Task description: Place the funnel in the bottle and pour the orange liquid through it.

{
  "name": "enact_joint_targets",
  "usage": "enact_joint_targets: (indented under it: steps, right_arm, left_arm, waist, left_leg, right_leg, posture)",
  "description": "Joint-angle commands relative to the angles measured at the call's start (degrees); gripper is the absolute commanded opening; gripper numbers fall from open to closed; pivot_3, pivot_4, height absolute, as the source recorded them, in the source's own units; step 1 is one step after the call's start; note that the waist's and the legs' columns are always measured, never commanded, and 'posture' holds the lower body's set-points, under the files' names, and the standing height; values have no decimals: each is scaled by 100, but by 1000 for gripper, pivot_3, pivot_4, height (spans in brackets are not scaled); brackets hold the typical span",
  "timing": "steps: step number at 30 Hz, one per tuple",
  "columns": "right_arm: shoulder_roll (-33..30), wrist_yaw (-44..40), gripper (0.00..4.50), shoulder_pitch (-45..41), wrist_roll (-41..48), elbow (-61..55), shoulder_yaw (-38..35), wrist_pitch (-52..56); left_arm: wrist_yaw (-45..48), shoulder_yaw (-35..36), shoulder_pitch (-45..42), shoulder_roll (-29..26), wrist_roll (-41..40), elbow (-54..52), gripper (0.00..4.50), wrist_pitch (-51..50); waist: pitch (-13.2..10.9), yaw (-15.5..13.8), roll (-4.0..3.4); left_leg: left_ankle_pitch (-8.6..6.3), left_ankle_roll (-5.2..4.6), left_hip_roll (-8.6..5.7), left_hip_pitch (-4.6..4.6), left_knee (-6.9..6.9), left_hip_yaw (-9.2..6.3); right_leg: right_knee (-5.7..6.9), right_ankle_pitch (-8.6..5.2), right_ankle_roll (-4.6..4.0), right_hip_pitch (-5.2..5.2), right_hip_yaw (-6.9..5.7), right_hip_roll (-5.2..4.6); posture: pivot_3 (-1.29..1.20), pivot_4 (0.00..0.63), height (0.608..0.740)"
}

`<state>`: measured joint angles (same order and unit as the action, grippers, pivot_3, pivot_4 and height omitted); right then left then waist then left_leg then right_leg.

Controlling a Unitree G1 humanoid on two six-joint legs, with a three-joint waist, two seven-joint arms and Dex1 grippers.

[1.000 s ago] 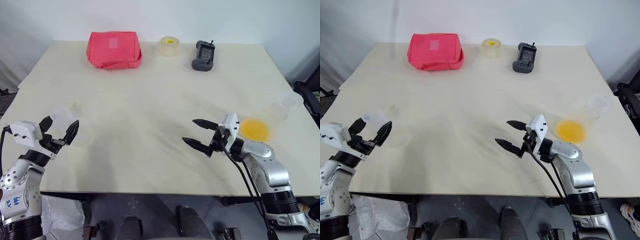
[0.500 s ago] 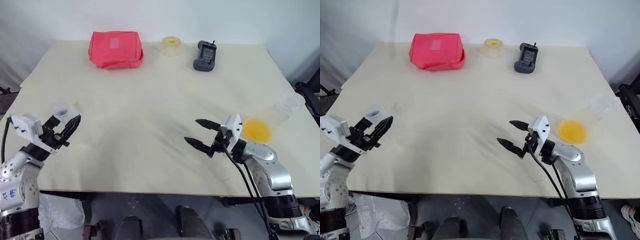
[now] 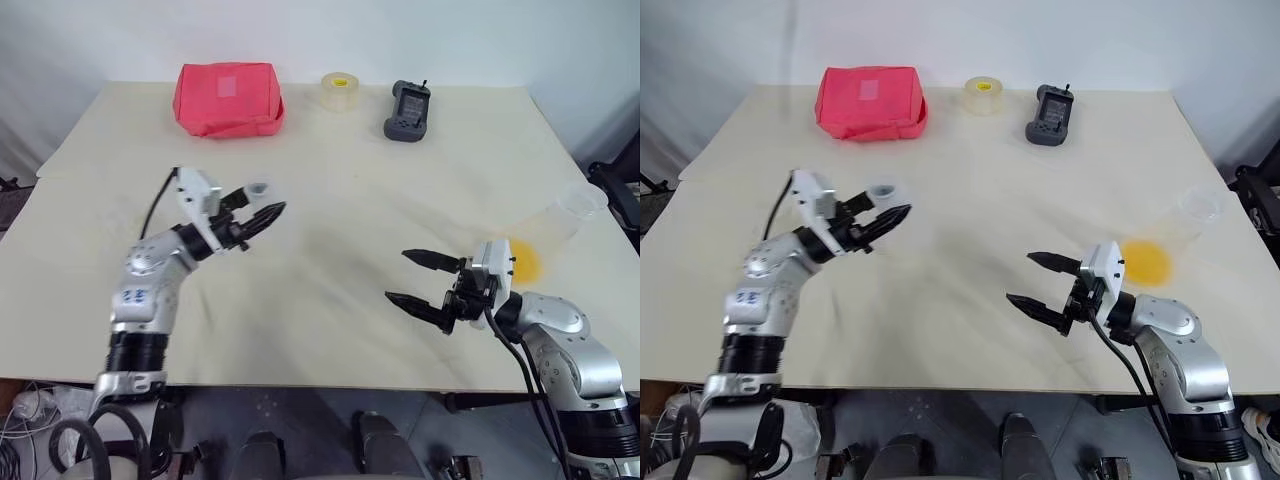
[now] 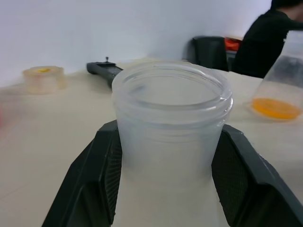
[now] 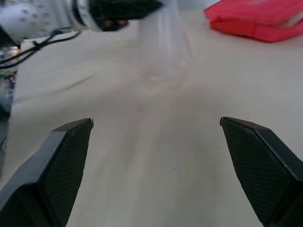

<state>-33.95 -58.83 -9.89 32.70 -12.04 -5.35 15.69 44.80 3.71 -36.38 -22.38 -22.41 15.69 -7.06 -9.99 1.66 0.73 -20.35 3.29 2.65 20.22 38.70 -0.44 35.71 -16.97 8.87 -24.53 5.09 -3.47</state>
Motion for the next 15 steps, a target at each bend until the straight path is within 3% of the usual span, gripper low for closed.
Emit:
enact_joint_targets:
  steps: [1, 15]
  right_arm:
    - [-19, 103, 4500, 19, -3, -217, -122, -81]
    - [252, 506, 4500, 168, -141, -325, -50, -277]
  left_arm:
    - [143, -171, -443, 270, 218, 520, 2284, 415]
    - [762, -700, -455, 681, 730, 987, 2284, 1088]
  waist:
    - [0, -10, 0]
    - [0, -22, 0]
  left_leg:
    - [0, 0, 0, 0, 3, 0]
    - [-3, -6, -1, 7, 23, -1]
  right_leg:
    - [0, 0, 0, 0, 0, 0]
    - [3, 2, 4, 1, 2, 0]
  posture:
    - [0, 150, 740]
    - [0, 150, 740]
